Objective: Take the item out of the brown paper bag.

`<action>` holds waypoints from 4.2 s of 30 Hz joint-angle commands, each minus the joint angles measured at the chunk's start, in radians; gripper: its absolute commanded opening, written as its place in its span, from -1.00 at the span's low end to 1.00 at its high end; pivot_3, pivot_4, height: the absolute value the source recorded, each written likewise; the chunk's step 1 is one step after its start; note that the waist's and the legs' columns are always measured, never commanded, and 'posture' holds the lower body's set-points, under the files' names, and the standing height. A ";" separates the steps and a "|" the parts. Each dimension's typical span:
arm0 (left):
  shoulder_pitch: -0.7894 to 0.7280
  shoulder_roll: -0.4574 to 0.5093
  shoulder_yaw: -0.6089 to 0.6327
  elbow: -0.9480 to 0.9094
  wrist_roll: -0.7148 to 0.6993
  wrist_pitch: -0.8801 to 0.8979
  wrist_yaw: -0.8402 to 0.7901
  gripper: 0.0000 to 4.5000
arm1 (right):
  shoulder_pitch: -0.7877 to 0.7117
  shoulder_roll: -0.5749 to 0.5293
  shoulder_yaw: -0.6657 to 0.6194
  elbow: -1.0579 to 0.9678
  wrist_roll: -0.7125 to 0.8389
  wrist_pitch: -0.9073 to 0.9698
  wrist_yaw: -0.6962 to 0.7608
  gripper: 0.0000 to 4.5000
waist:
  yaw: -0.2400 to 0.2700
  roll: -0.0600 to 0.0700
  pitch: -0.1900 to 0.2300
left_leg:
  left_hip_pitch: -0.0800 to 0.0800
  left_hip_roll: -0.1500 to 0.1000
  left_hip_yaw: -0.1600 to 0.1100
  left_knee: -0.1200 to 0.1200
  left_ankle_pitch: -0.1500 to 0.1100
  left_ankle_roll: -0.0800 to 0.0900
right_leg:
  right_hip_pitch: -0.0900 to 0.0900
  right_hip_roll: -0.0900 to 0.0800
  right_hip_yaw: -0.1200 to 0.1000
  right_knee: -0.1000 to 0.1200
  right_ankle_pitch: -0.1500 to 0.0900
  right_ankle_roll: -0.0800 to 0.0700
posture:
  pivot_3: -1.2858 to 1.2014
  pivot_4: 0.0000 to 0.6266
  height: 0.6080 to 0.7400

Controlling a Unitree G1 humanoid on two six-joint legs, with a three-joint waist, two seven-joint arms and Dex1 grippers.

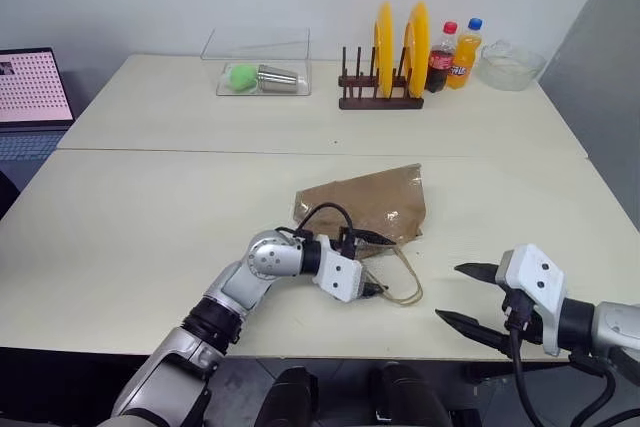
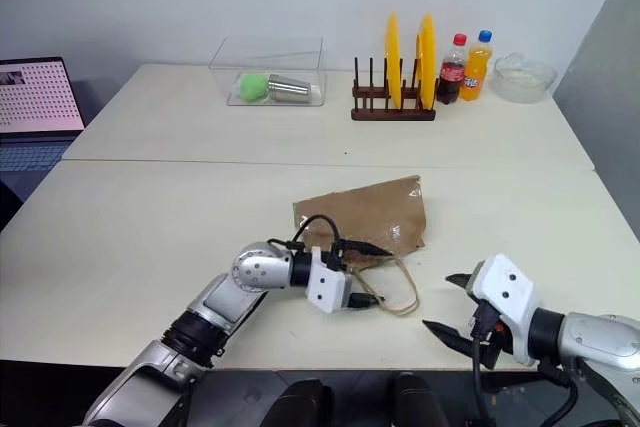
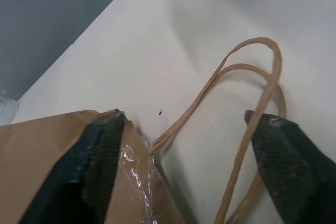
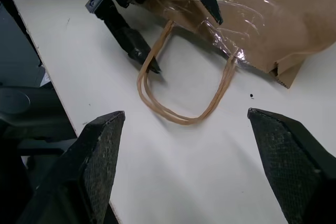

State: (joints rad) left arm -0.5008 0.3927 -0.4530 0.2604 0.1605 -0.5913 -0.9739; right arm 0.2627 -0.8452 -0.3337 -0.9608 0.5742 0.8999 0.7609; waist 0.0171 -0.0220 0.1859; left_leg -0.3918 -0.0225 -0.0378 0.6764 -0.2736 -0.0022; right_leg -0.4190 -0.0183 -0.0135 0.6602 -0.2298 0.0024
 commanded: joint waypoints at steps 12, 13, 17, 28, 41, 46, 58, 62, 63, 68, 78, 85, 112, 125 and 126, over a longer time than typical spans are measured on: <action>-0.052 -0.030 0.088 -0.189 -0.218 0.394 -0.028 -0.98 | -0.031 -0.077 0.059 -0.086 0.027 -0.080 -0.047 0.76 | -0.001 0.000 0.000 | 0.000 0.000 0.000 0.000 0.000 0.000 | 0.000 0.000 0.000 0.000 0.000 0.000 | 0.03 -0.52 1.00; -0.059 -0.030 0.096 -0.197 -0.228 0.422 -0.028 -0.98 | -0.044 -0.090 0.087 -0.086 0.015 -0.097 -0.051 0.76 | -0.001 0.000 0.000 | 0.000 0.000 0.000 0.000 0.000 0.000 | 0.000 0.000 0.000 0.000 0.000 0.000 | 0.03 -0.52 1.00; -0.083 -0.041 0.122 -0.220 -0.264 0.514 -0.020 -0.98 | -0.118 -0.136 0.217 -0.084 -0.057 -0.147 -0.058 0.76 | -0.003 0.000 0.000 | 0.000 0.000 0.000 0.000 0.000 0.000 | 0.000 0.000 0.000 0.000 0.000 0.000 | 0.03 -0.52 1.00; -0.083 -0.027 0.140 -0.244 -0.264 0.552 -0.021 -0.98 | -0.435 -0.115 0.604 0.126 -0.345 -0.292 -0.011 0.76 | -0.011 0.000 0.000 | 0.000 0.000 -0.001 0.000 0.000 0.000 | 0.000 0.000 0.000 -0.001 0.000 0.001 | 0.03 -0.52 1.00; -0.164 -0.007 0.256 -0.236 -0.323 0.708 0.026 -1.00 | -0.510 -0.025 0.760 0.291 -0.540 -0.365 0.034 -0.98 | -0.016 0.000 0.000 | -0.001 0.000 -0.001 0.001 0.000 0.000 | -0.001 0.000 0.000 0.000 0.000 0.000 | 0.03 -0.52 1.00; -0.260 -0.016 0.321 -0.177 -0.351 0.771 0.068 -1.00 | -0.500 -0.006 0.801 0.306 -0.588 -0.371 0.055 -0.98 | -0.016 0.000 0.000 | -0.001 -0.001 -0.002 0.001 0.000 0.000 | -0.001 0.000 -0.001 0.000 0.000 0.000 | 0.03 -0.52 1.00; -0.367 -0.006 0.361 -0.048 -0.362 0.734 0.080 -1.00 | -0.483 0.012 0.858 0.355 -0.685 -0.409 0.097 -0.98 | -0.016 0.000 0.000 | -0.001 -0.001 -0.002 0.001 0.000 -0.001 | -0.001 0.000 0.000 0.001 0.000 0.000 | 0.03 -0.52 1.00; -0.403 -0.005 0.376 -0.018 -0.366 0.732 0.092 -1.00 | -0.473 0.008 0.866 0.367 -0.711 -0.424 0.113 -0.98 | -0.015 -0.001 0.000 | -0.001 -0.001 -0.002 0.001 0.000 -0.001 | -0.001 0.000 -0.001 0.001 0.000 0.000 | 0.03 -0.52 1.00; -0.412 -0.006 0.380 -0.013 -0.367 0.736 0.097 -1.00 | -0.470 0.008 0.866 0.369 -0.717 -0.427 0.117 -0.98 | -0.016 -0.001 0.001 | -0.001 -0.001 -0.002 0.001 0.000 -0.001 | -0.001 0.000 -0.001 0.001 0.000 0.000 | 0.03 -0.52 1.00; -0.455 -0.012 0.402 0.015 -0.366 0.740 0.112 -1.00 | -0.457 0.013 0.864 0.384 -0.741 -0.449 0.127 -0.98 | -0.017 -0.001 0.000 | 0.000 -0.001 -0.002 0.001 0.000 -0.001 | 0.000 0.000 0.000 0.001 0.000 0.000 | 0.03 -0.52 1.00; -0.416 -0.009 0.400 -0.066 -0.440 0.765 0.040 -1.00 | -0.467 0.094 0.752 0.359 -0.705 -0.440 0.089 -0.40 | -0.018 -0.001 0.000 | -0.001 -0.001 -0.002 0.001 0.002 -0.004 | -0.001 0.000 0.000 0.002 0.000 0.000 | 0.03 -0.52 1.00; -0.374 -0.009 0.393 -0.139 -0.478 0.792 0.005 -1.00 | -0.439 0.032 0.508 0.140 -0.415 -0.205 0.219 -0.09 | -0.016 -0.001 0.000 | -0.001 -0.001 -0.002 0.002 0.001 -0.002 | -0.001 -0.001 0.000 0.002 0.000 0.000 | 0.03 -0.52 1.00; -0.383 0.006 0.427 -0.116 -0.510 0.768 -0.025 -1.00 | -1.067 0.219 0.912 0.790 -0.787 -0.403 0.013 1.00 | -0.021 -0.001 0.000 | -0.003 -0.001 -0.001 0.002 0.001 -0.001 | -0.004 -0.001 0.000 0.003 0.003 -0.005 | 0.03 -0.52 1.00; -0.399 0.003 0.423 -0.087 -0.501 0.746 -0.020 -1.00 | -1.184 0.315 1.045 1.136 -1.045 -0.611 0.099 1.00 | -0.023 -0.001 0.000 | -0.002 -0.001 -0.001 0.002 0.001 -0.001 | -0.003 -0.001 0.000 0.004 0.003 -0.005 | 0.03 -0.52 1.00; -0.399 0.003 0.422 -0.085 -0.500 0.744 -0.020 -1.00 | -1.186 0.326 1.042 1.156 -1.054 -0.619 0.103 1.00 | -0.024 -0.001 0.000 | -0.002 -0.001 -0.001 0.002 0.001 -0.001 | -0.004 -0.001 0.000 0.004 0.003 -0.005 | 0.03 -0.52 1.00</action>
State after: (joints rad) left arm -0.8702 0.3915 -0.0483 0.1926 -0.3348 0.1718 -0.9958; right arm -0.9019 -0.5265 0.7075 0.1799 -0.4566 0.3021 0.8510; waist -0.0066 -0.0230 0.1862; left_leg -0.3941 -0.0240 -0.0384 0.6782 -0.2728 -0.0034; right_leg -0.4226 -0.0195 -0.0133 0.6639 -0.2266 -0.0031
